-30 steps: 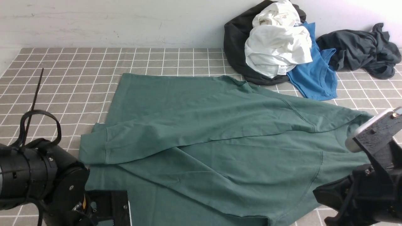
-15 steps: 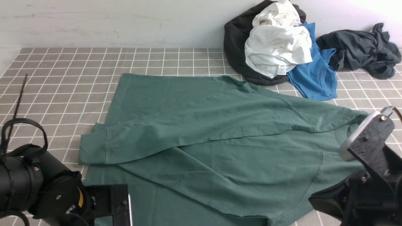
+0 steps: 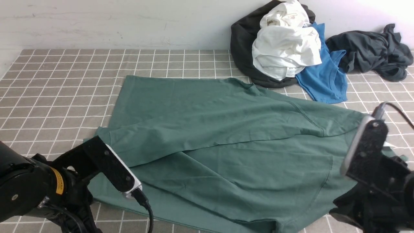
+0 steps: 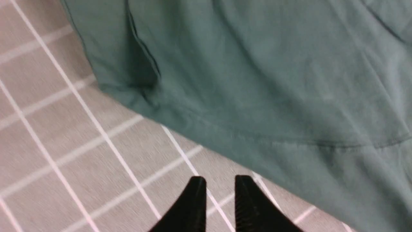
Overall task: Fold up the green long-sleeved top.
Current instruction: Use both arms simultaneously to clamp the lower edge of the clothing fabric, then use both arms to drag the lower edge of the fabric forward and fold it over the upper edge
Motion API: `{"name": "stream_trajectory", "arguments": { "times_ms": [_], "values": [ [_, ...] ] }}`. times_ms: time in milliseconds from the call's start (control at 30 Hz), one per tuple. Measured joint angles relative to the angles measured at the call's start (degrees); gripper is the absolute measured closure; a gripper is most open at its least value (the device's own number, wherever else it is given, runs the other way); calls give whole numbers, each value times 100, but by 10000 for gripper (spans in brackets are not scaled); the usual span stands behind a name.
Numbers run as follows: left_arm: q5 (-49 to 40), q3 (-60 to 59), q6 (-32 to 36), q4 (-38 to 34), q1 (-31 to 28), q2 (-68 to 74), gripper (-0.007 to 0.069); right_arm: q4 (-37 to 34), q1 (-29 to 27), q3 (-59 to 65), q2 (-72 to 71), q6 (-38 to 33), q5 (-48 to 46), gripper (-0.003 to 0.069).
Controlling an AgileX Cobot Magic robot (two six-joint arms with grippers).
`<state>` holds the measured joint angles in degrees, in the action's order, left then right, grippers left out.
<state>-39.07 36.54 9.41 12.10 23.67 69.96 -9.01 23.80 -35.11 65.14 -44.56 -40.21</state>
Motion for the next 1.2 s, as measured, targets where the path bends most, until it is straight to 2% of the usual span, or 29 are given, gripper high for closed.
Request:
{"name": "stream_trajectory", "arguments": {
  "times_ms": [33, 167, 200, 233, 333, 367, 433, 467, 500, 533, 600, 633, 667, 700, 733, 833, 933, 1067, 1200],
  "values": [
    [0, 0, -186, 17, 0, 0, 629, 314, 0, 0, 270, 21, 44, 427],
    [-13, 0, -636, 98, 0, -5, 628, 1506, 0, -5, 1202, 260, 459, 272],
    [-39, 17, -689, 112, 0, -5, 628, 1825, 0, -11, 1417, 373, 597, 250],
    [-56, 28, -713, 117, 0, -5, 628, 1825, 0, -11, 1417, 397, 597, 247],
    [-145, 208, -890, 137, 0, -5, 628, 3098, 0, -24, 2113, 1047, 1109, 237],
    [-145, 228, -902, 136, 0, -5, 628, 3165, 0, -24, 2144, 1139, 1132, 238],
    [-162, 318, -941, 142, 0, -5, 628, 3989, 0, -48, 2468, 1724, 1388, 269],
    [-165, 324, -978, 142, 0, -5, 628, 4043, 0, -57, 2505, 1775, 1380, 277],
    [-198, 354, -999, 142, 5, -5, 628, 4583, 4, -80, 2617, 2303, 1518, 323],
    [-199, 355, -999, 142, 5, -5, 628, 4637, 4, -80, 2625, 2303, 1525, 329],
    [-316, 365, -1006, 142, 5, -5, 628, 5381, 11, -102, 2733, 3170, 1621, 430],
    [-323, 371, -1006, 142, 5, -11, 628, 5423, 11, -110, 2740, 3236, 1621, 447],
    [-353, 390, -1006, 142, 5, -16, 628, 5688, 11, -122, 2753, 3779, 1556, 511],
    [-364, 392, -1006, 142, 5, -16, 628, 5715, 11, -129, 2753, 3911, 1541, 520],
    [-382, 403, -1006, 142, 5, -35, 628, 5810, 11, -155, 2746, 4225, 1458, 575],
    [-484, 432, -1025, 154, 5, -237, 628, 5857, 11, -309, 2527, 4961, 1036, 655],
    [-643, 534, -1065, 153, 5, -420, 628, 5693, 11, -500, 2181, 5104, 667, 662],
    [-718, 946, -1315, 220, -25, -454, 628, 5537, -7, -803, 1761, 4910, 376, 662],
    [-248, 1890, -1534, 443, -492, 231, 628, 5509, -272, -1512, 1806, 4664, 612, 662]
  ]
}}
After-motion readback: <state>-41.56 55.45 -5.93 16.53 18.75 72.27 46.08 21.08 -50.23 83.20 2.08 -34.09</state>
